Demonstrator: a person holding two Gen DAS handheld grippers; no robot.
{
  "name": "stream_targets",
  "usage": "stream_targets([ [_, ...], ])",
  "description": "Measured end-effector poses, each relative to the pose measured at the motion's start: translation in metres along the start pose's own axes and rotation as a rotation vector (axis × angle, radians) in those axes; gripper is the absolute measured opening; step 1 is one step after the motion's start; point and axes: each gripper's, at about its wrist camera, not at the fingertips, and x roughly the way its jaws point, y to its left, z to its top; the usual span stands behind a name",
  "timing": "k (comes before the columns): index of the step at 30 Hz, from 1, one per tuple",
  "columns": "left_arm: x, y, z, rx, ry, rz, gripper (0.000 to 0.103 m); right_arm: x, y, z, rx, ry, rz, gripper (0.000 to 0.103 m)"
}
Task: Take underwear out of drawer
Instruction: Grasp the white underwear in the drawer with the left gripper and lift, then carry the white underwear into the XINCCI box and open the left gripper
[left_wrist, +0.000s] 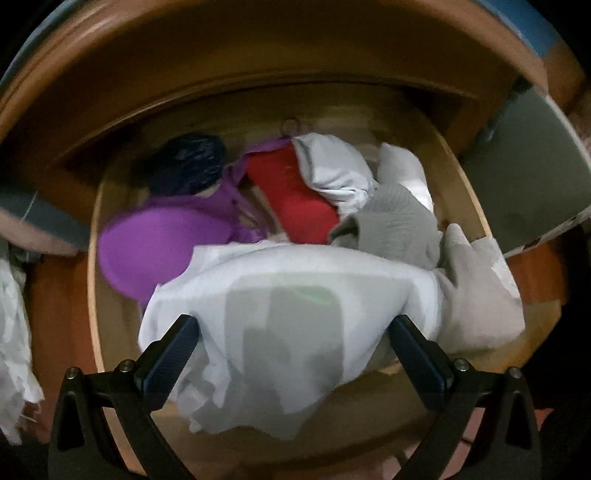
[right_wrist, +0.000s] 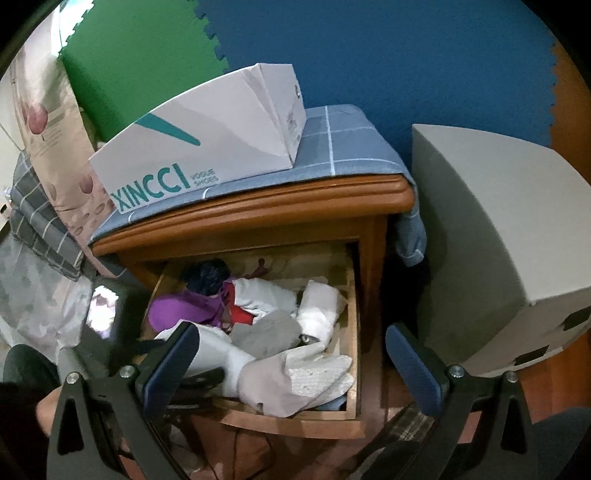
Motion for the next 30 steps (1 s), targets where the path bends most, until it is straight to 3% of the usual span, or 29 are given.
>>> stream_targets([
  [2,0.005,-0.004,0.004,0.002,0.013,-0.010,0.097,0.001,-0.001,0.000,0.002,0.006,0.004,0.103],
  [4,0.004,-0.005,0.006,0.015,-0.013,-0.013,0.065,0.001,-0.004,0.000,0.014,0.007,0.008,0.103],
  [5,0.005,-0.005,0.006,0.027,-0.001,-0.020,0.034,0.000,-0.006,0.000,0.027,0.004,0.009,0.103],
  [6,0.005,-0.004,0.005,0.028,0.015,-0.040,0.018,0.000,-0.008,0.000,0.035,0.002,0.009,0.103],
  [8,-0.006,0.001,0.001,0.020,-0.021,-0.059,0.011,0.000,-0.013,0.000,0.060,0.000,0.010,0.103],
  [14,-0.057,0.030,-0.008,-0.071,-0.108,-0.152,0.008,0.011,-0.012,-0.002,0.061,0.039,-0.008,0.103],
  [17,-0.090,0.039,-0.012,-0.096,-0.169,-0.153,0.007,0.017,-0.004,-0.003,0.015,0.049,-0.031,0.103],
  [22,-0.161,0.035,-0.016,-0.068,-0.342,-0.123,0.007,0.019,0.014,-0.003,-0.084,0.018,-0.086,0.103],
  [30,-0.250,0.019,-0.023,-0.021,-0.536,-0.086,0.007,0.020,0.021,0.000,-0.128,0.003,-0.114,0.103],
])
